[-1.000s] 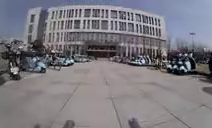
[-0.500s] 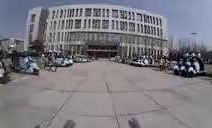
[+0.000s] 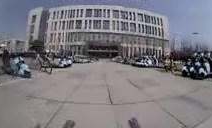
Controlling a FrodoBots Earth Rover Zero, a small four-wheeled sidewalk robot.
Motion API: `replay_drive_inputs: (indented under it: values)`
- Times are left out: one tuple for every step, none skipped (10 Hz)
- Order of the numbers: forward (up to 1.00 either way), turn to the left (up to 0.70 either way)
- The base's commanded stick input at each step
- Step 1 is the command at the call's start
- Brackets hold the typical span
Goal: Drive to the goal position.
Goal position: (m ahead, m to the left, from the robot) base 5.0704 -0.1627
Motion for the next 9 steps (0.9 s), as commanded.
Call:
replay_drive_inputs:
  values:
    - [1.00,-0.27]
    - [1.00,-0.27]
    - [1.00,-0.27]
    - [1.00,-0.27]
    - [1.00,-0.27]
    - [1.00,-0.27]
    - [1.00,-0.27]
    - [1.00,-0.27]
    - [1.00,-0.27]
